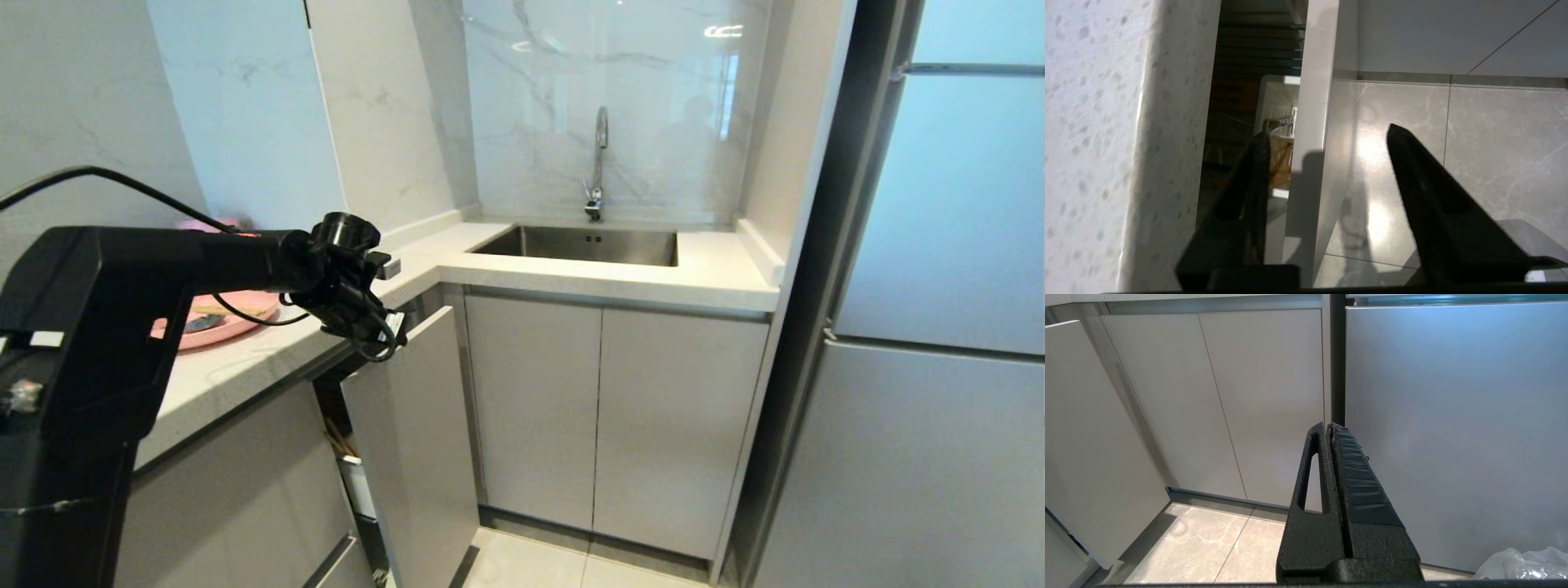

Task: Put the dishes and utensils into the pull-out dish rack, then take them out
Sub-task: Open the cupboard

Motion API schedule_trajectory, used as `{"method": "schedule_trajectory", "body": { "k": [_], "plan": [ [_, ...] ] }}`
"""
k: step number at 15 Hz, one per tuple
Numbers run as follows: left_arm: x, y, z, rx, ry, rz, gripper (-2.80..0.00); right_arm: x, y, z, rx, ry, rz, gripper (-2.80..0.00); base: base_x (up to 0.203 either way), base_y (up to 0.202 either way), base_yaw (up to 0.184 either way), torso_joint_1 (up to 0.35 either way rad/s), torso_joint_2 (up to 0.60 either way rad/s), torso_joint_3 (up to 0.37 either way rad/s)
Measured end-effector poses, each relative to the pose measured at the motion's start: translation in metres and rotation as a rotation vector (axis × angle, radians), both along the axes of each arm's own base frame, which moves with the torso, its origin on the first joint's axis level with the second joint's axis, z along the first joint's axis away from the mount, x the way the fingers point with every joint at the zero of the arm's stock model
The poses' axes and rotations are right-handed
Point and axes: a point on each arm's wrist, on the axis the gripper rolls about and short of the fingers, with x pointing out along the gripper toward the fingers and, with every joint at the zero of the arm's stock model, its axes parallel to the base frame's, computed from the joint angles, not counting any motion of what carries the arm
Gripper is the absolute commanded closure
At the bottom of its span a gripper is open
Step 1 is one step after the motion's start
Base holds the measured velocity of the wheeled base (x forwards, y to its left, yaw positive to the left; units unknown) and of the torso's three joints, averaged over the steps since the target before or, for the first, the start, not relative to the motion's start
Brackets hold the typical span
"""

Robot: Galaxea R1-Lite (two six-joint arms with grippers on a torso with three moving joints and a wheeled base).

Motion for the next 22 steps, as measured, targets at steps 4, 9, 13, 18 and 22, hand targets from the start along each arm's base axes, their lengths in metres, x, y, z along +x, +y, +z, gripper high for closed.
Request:
{"method": "schedule_trajectory", "body": {
  "k": [4, 9, 13, 18, 22],
  "plan": [
    [0.007, -0.002, -0.017, 0.013, 0.024, -0.014, -2.80, 0.000, 0.000, 0.000, 0.000, 0.000, 0.000, 0.00, 0.000, 0.000, 0.000, 0.000, 0.00, 0.000],
    [0.010, -0.006, -0.033, 0.011, 0.062, -0.014, -2.80, 0.000, 0.000, 0.000, 0.000, 0.000, 0.000, 0.00, 0.000, 0.000, 0.000, 0.000, 0.00, 0.000],
    [0.011, -0.018, -0.042, -0.005, 0.080, -0.012, -2.80, 0.000, 0.000, 0.000, 0.000, 0.000, 0.000, 0.00, 0.000, 0.000, 0.000, 0.000, 0.00, 0.000],
    [0.010, -0.036, -0.050, -0.044, 0.095, 0.007, -2.80, 0.000, 0.000, 0.000, 0.000, 0.000, 0.000, 0.00, 0.000, 0.000, 0.000, 0.000, 0.00, 0.000],
    [0.006, -0.053, -0.054, -0.056, 0.115, -0.025, -2.80, 0.000, 0.000, 0.000, 0.000, 0.000, 0.000, 0.00, 0.000, 0.000, 0.000, 0.000, 0.00, 0.000]
  ]
}}
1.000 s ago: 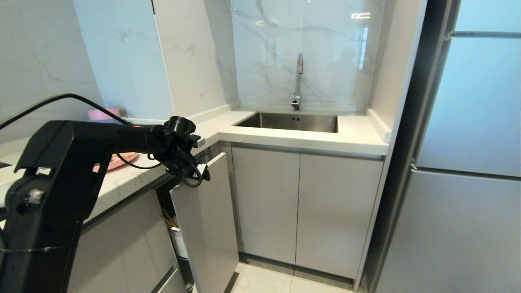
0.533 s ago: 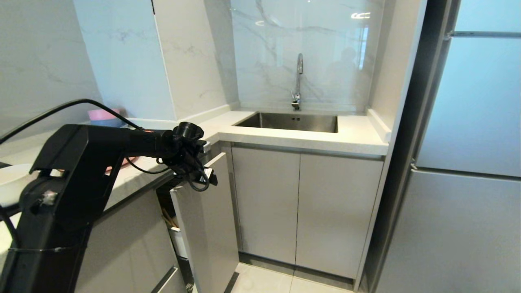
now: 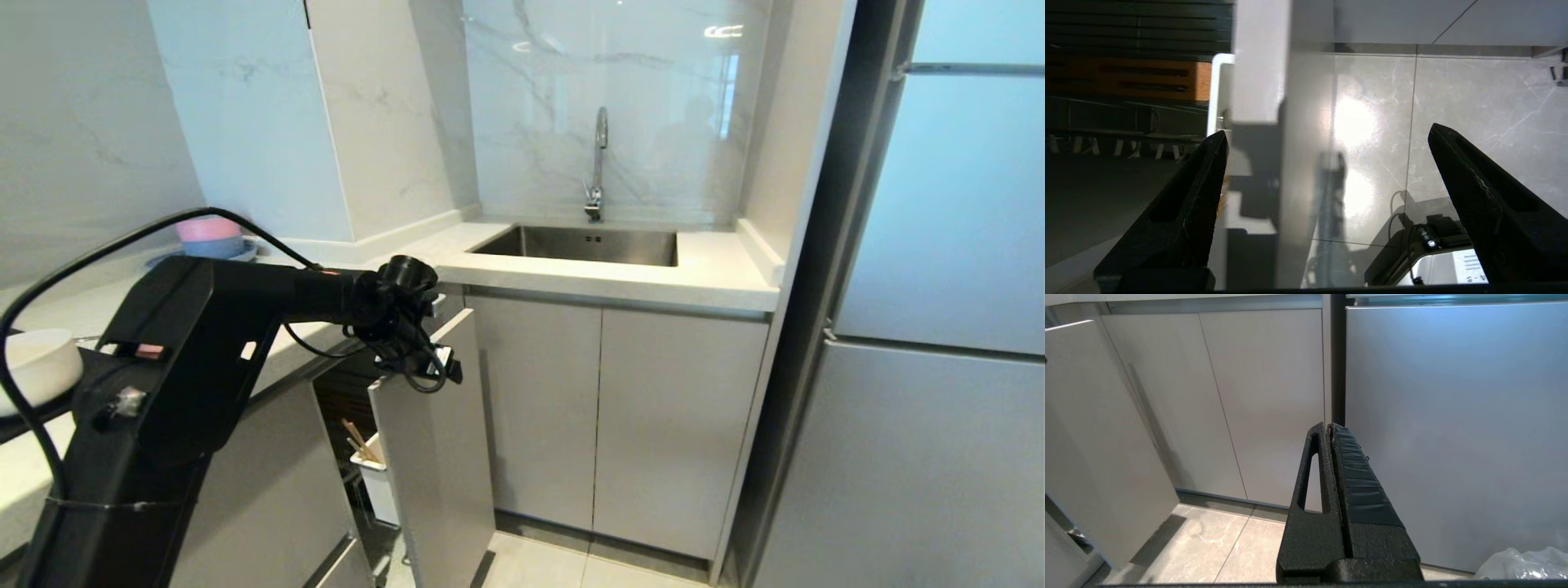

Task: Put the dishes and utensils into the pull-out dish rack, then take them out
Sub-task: Open the cupboard

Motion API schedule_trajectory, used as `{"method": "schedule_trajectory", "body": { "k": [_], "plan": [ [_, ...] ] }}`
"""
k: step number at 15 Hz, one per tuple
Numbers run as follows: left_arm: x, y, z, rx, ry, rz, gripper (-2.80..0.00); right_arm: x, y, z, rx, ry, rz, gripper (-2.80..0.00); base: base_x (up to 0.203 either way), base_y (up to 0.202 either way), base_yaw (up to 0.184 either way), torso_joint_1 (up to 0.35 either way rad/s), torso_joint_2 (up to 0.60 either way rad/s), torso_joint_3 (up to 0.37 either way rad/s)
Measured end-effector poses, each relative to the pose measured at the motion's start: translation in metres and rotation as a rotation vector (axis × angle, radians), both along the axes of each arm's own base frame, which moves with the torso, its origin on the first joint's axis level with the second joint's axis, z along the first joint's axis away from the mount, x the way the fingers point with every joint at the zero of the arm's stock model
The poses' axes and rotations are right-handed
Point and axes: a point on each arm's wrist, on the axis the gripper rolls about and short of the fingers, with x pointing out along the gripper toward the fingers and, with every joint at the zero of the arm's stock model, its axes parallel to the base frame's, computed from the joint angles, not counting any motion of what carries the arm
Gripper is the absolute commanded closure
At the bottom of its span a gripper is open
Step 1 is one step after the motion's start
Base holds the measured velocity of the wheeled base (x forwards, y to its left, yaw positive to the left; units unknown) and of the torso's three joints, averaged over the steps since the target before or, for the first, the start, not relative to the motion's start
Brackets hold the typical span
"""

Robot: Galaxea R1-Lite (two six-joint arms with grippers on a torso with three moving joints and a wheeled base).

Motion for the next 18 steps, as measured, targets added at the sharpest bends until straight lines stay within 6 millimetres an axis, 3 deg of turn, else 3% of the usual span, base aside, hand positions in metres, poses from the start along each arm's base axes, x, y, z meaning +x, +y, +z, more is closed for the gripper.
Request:
{"method": "schedule_trajectory", "body": {
  "k": [11, 18],
  "plan": [
    [-0.039, -0.079, 0.015, -0.060, 0.001, -0.103, -2.80, 0.000, 0.000, 0.000, 0.000, 0.000, 0.000, 0.00, 0.000, 0.000, 0.000, 0.000, 0.00, 0.000],
    [-0.068, -0.115, 0.023, -0.088, 0.013, -0.198, -2.80, 0.000, 0.000, 0.000, 0.000, 0.000, 0.000, 0.00, 0.000, 0.000, 0.000, 0.000, 0.00, 0.000]
  ]
}}
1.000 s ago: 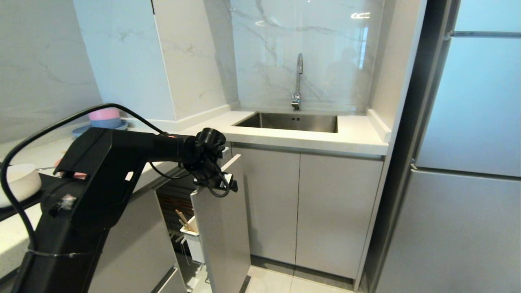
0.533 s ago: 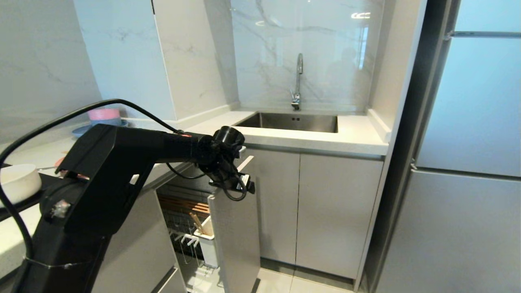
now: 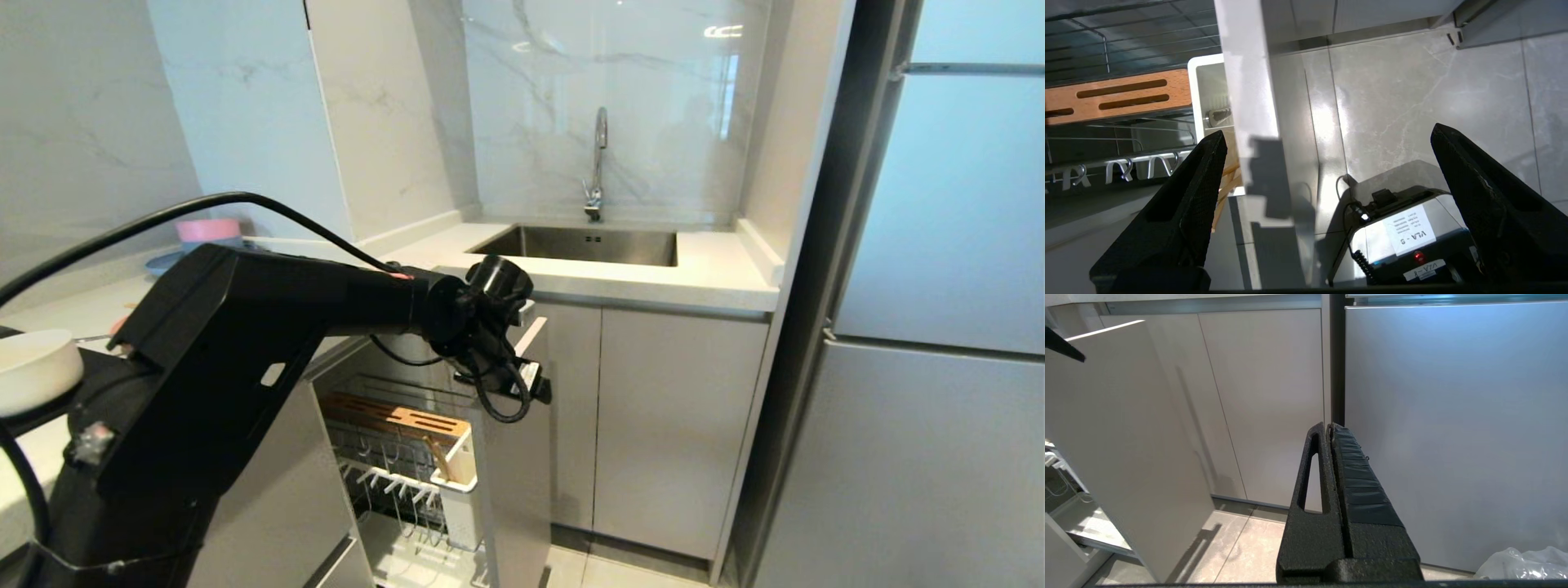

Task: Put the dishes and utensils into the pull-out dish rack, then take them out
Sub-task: Open the cupboard

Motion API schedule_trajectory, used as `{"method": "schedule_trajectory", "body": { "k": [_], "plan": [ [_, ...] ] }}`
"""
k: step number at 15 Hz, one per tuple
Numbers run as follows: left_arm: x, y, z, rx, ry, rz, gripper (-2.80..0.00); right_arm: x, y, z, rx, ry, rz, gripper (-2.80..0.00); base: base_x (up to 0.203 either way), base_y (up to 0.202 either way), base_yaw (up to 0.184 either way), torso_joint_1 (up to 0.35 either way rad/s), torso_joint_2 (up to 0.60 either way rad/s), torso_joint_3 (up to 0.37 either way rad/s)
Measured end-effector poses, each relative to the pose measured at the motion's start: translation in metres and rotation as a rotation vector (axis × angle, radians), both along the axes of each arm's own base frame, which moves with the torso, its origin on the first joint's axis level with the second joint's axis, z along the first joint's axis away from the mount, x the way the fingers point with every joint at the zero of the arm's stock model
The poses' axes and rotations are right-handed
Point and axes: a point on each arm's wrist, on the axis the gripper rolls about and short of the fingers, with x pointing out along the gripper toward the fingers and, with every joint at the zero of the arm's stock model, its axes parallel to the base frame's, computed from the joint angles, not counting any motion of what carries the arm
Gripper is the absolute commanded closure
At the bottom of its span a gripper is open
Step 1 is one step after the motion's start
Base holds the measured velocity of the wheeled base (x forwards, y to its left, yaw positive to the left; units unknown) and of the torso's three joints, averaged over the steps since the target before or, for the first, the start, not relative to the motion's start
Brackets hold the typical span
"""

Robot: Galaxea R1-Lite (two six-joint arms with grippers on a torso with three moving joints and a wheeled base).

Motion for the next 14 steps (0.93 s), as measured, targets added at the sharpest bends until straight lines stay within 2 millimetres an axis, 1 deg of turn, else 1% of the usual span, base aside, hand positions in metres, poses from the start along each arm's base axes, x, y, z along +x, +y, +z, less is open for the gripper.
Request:
{"method": "schedule_trajectory", "body": {
  "k": [14],
  "plan": [
    [-0.036, -0.061, 0.003, -0.035, -0.029, -0.166, -2.80, 0.000, 0.000, 0.000, 0.000, 0.000, 0.000, 0.00, 0.000, 0.000, 0.000, 0.000, 0.00, 0.000]
  ]
}}
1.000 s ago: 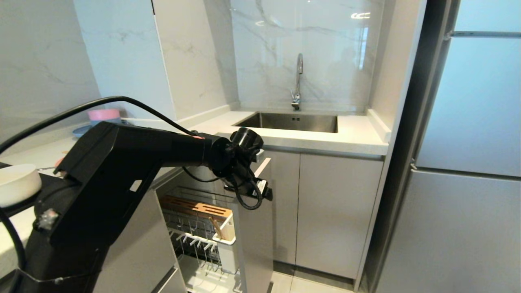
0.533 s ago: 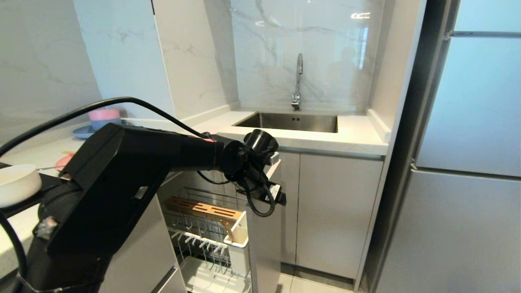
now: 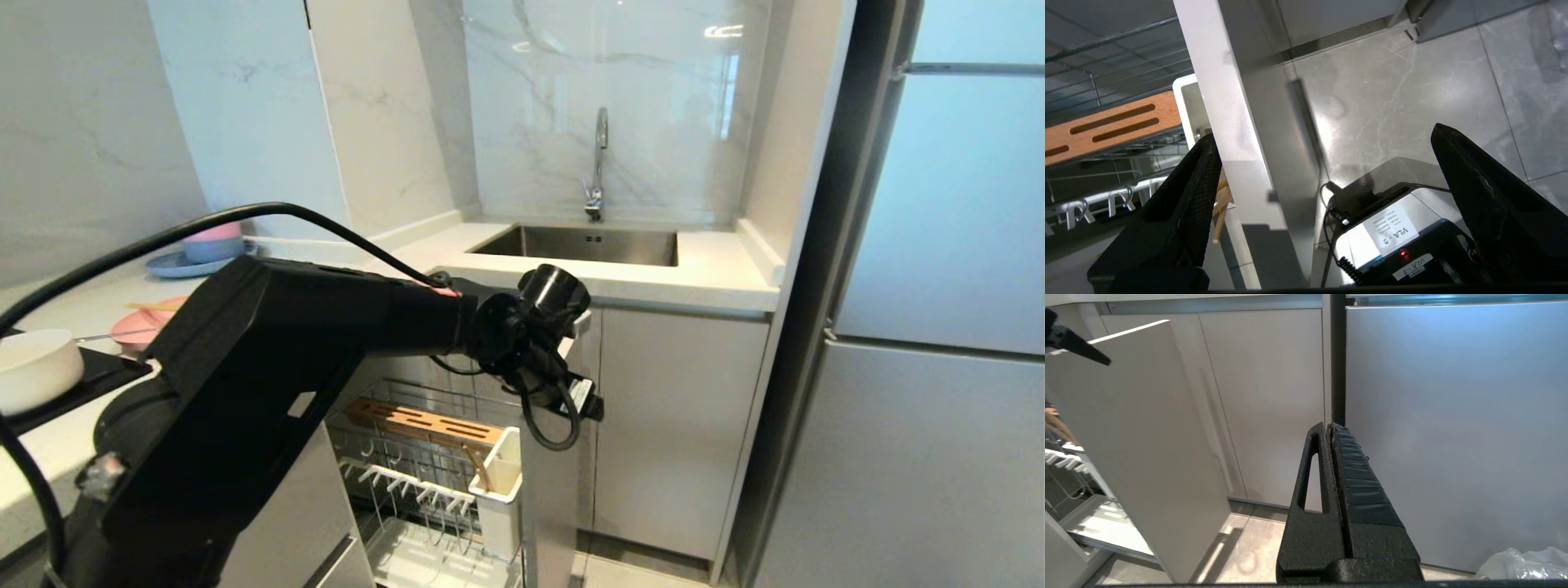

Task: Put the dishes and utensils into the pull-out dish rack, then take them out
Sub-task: Open the cupboard

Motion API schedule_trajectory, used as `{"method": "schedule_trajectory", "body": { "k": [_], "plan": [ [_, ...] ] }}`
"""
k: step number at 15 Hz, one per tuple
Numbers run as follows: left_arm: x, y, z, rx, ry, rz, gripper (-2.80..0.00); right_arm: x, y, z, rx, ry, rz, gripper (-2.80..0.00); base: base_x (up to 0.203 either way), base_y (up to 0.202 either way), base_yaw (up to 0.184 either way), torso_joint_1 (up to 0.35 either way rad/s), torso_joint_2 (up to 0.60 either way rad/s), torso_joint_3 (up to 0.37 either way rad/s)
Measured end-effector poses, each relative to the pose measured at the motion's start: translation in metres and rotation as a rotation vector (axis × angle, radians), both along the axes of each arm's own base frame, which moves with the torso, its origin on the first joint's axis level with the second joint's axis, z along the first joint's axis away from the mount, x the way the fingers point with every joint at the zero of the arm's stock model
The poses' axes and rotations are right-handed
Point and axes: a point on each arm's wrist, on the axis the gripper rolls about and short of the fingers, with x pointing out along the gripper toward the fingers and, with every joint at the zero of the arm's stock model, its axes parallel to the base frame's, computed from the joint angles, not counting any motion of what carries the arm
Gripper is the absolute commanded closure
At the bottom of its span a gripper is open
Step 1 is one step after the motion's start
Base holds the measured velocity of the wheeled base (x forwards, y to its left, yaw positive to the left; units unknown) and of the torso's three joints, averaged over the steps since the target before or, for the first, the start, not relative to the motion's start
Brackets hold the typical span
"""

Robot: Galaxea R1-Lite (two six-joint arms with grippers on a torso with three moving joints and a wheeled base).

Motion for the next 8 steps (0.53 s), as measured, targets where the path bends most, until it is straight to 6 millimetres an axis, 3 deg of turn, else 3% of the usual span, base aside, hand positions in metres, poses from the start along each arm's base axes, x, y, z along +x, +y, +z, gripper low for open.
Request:
{"method": "schedule_trajectory", "body": {
  "k": [8],
  "plan": [
    [-0.025, -0.033, 0.006, -0.032, -0.005, -0.105, -2.80, 0.000, 0.000, 0.000, 0.000, 0.000, 0.000, 0.00, 0.000, 0.000, 0.000, 0.000, 0.00, 0.000]
  ]
}}
